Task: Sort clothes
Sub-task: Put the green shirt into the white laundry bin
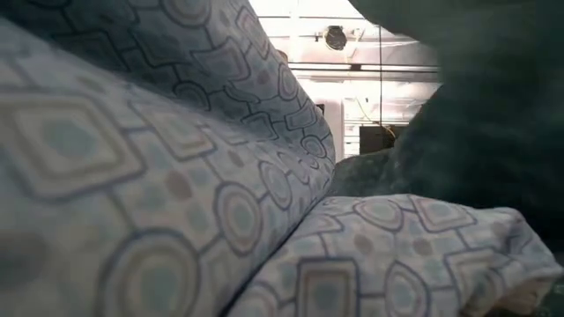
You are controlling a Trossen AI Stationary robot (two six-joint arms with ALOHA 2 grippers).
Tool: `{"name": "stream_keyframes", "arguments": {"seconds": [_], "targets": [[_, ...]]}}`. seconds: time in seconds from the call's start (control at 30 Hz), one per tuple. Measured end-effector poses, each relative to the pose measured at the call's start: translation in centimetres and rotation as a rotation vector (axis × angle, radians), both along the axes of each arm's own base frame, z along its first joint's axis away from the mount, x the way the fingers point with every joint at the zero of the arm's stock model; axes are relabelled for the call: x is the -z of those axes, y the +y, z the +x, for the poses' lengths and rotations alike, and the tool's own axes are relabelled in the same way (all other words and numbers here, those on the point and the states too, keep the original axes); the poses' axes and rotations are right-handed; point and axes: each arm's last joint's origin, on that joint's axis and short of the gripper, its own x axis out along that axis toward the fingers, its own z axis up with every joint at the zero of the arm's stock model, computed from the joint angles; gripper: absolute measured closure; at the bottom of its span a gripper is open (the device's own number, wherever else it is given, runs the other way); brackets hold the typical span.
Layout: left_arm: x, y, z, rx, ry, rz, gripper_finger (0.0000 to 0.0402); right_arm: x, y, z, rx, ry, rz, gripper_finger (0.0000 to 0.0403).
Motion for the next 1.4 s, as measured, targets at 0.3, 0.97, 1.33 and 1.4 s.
{"name": "stream_keyframes", "arguments": {"seconds": [0.3,0.97,1.33,1.4], "targets": [[-1.5,-0.7,0.4,0.241,-0.169,-0.075,0.0258,-10.9,-4.6,1.2,0.051,-0.422,-0.313,0.0396],[-1.2,-0.1,6.8,0.269,-0.380,-0.011,0.0258,-26.8,-10.7,-2.6,0.207,-1.034,-0.787,0.0396],[-0.3,-1.5,10.5,0.369,-0.508,-0.073,0.0258,-29.4,-11.5,-4.9,0.237,-1.055,-0.913,0.0395],[-0.7,-1.6,10.4,0.375,-0.550,-0.083,0.0258,-29.1,-11.4,-5.1,0.200,-0.981,-0.894,0.0395]]}}
